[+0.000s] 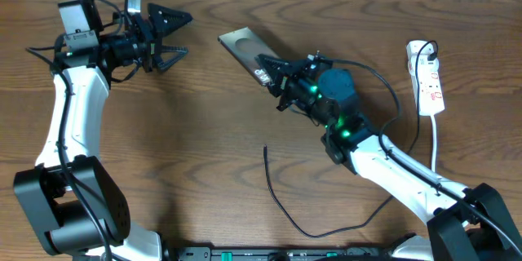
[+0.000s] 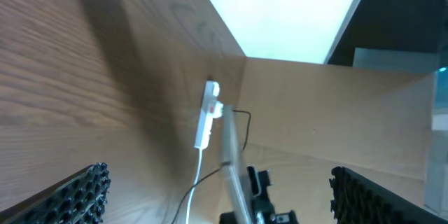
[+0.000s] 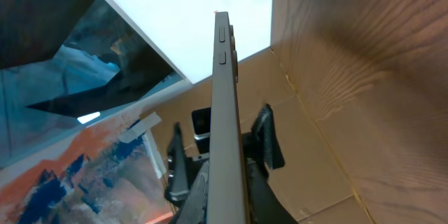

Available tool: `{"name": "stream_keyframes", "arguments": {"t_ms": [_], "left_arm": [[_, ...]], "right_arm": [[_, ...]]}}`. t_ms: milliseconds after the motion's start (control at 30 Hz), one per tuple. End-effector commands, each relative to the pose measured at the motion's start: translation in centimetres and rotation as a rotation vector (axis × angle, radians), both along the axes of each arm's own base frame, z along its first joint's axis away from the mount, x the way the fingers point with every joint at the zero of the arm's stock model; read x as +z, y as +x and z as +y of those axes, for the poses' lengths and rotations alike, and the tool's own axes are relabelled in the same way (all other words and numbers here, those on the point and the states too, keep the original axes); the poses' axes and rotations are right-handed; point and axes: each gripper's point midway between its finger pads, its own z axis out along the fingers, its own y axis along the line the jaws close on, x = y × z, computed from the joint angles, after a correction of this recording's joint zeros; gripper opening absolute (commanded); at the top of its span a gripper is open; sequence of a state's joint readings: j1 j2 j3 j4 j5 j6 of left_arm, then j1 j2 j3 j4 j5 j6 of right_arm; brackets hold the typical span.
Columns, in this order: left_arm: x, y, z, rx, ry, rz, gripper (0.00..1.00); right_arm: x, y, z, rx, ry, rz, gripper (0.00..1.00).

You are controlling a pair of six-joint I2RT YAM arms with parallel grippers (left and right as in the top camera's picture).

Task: Plug charger to phone and switch on socket

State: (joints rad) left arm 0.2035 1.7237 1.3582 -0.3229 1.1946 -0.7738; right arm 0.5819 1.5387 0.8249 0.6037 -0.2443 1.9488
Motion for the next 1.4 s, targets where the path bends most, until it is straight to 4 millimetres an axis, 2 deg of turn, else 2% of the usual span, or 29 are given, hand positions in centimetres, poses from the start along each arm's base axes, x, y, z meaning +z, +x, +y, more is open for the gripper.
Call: {"name": "stream_keyframes", "arguments": {"t_ms": [0, 167, 467, 700, 967, 1200, 1367], "left_arm": [[0.9, 0.6, -1.2, 0.011, -0.020, 0.020, 0.98], [0.7, 1.3, -3.4, 0.024, -0.029, 0.039, 0.98], [1.3, 2.0, -7.4, 0.039, -0.045, 0.066, 0.98], [1.1, 2.2, -8.2, 0.067, -0.050, 0.104, 0.98], [2.0, 2.6, -8.4, 0.073, -0.074, 0.076, 0.98], [2.0, 2.4, -9.9, 0.054, -0.065, 0.069, 1.00], [2.0, 2.3, -10.3, 0.049, -0.062, 0.067, 0.86]], "right_arm": [[2.0, 0.2, 0.3, -0.042, 0.014, -0.066, 0.01], [4.3, 0.1, 0.6, -0.061, 0.021, -0.195, 0.02], [4.6, 0.0, 0.6, -0.057, 0.012, -0.219, 0.01], [5.0, 0.0, 0.7, -0.054, 0.029, -0.227, 0.01], [5.2, -0.7, 1.5, -0.066, 0.061, -0.203, 0.02], [5.2, -1.1, 2.0, -0.073, 0.067, -0.197, 0.01], [5.2, -1.1, 2.1, -0.072, 0.068, -0.197, 0.01]]}}
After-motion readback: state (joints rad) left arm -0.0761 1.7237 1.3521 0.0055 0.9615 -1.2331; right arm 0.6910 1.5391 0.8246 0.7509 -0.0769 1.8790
